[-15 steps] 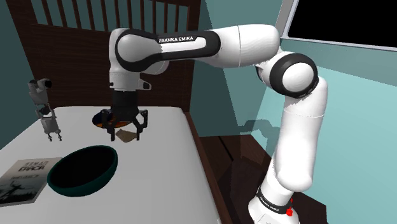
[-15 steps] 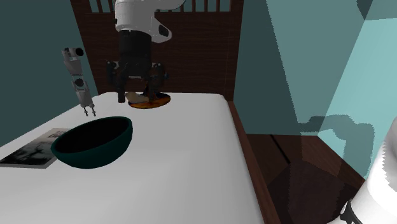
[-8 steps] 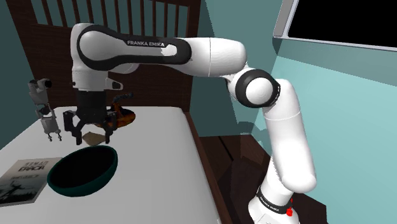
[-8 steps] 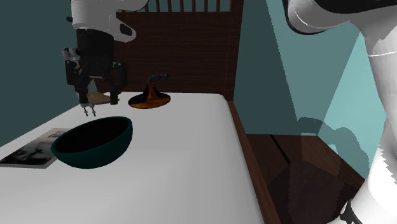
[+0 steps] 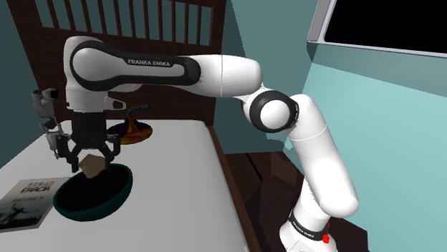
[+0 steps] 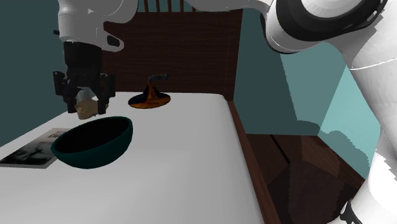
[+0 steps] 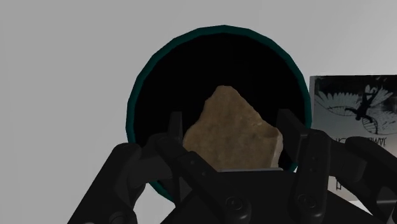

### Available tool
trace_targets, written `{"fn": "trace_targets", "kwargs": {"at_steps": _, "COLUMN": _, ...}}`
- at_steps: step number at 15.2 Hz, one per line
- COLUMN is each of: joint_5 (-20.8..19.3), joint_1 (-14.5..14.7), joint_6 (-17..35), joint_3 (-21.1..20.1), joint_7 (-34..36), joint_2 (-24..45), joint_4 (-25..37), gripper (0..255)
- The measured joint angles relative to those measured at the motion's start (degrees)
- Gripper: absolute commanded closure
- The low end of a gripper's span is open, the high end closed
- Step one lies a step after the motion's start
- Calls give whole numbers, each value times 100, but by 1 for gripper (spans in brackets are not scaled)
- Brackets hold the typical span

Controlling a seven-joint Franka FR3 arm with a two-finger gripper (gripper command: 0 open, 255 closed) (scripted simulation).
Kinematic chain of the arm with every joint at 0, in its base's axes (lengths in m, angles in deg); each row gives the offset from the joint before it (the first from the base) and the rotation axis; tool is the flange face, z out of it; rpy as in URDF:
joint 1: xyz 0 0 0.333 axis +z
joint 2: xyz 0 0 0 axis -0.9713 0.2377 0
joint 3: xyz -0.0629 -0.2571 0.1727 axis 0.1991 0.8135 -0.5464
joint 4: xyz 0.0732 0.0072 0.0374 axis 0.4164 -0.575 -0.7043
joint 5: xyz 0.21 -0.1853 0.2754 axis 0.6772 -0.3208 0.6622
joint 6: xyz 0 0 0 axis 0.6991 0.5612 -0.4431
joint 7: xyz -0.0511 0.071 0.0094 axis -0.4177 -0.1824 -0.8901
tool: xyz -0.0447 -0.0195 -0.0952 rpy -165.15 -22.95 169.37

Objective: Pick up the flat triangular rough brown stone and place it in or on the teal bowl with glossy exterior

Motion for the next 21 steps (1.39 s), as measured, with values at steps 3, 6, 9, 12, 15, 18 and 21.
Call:
{"fn": "trace_targets", "kwargs": {"at_steps": 3, "joint_5": 27, "joint_1": -58, "joint_6": 289, "joint_3": 1, "joint_7": -73, "joint_2": -93, "joint_4": -396, "gripper": 255}}
{"fn": "trace_targets", "kwargs": {"at_steps": 6, "joint_5": 29, "joint_1": -70, "joint_6": 493, "joint_3": 8, "joint_7": -116, "joint_2": -80, "joint_4": -593, "gripper": 255}}
{"fn": "trace_targets", "kwargs": {"at_steps": 9, "joint_5": 32, "joint_1": -86, "joint_6": 678, "joint_3": 14, "joint_7": -159, "joint_2": -71, "joint_4": -777, "gripper": 255}}
{"fn": "trace_targets", "kwargs": {"at_steps": 12, "joint_5": 34, "joint_1": -87, "joint_6": 708, "joint_3": 13, "joint_7": -162, "joint_2": -77, "joint_4": -810, "gripper": 255}}
{"fn": "trace_targets", "kwargs": {"at_steps": 15, "joint_5": 34, "joint_1": -86, "joint_6": 711, "joint_3": 13, "joint_7": -163, "joint_2": -78, "joint_4": -813, "gripper": 0}}
{"fn": "trace_targets", "kwargs": {"at_steps": 18, "joint_5": 34, "joint_1": -86, "joint_6": 712, "joint_3": 13, "joint_7": -162, "joint_2": -78, "joint_4": -813, "gripper": 0}}
{"fn": "trace_targets", "kwargs": {"at_steps": 21, "joint_5": 34, "joint_1": -86, "joint_6": 712, "joint_3": 13, "joint_7": -163, "joint_2": -78, "joint_4": -813, "gripper": 0}}
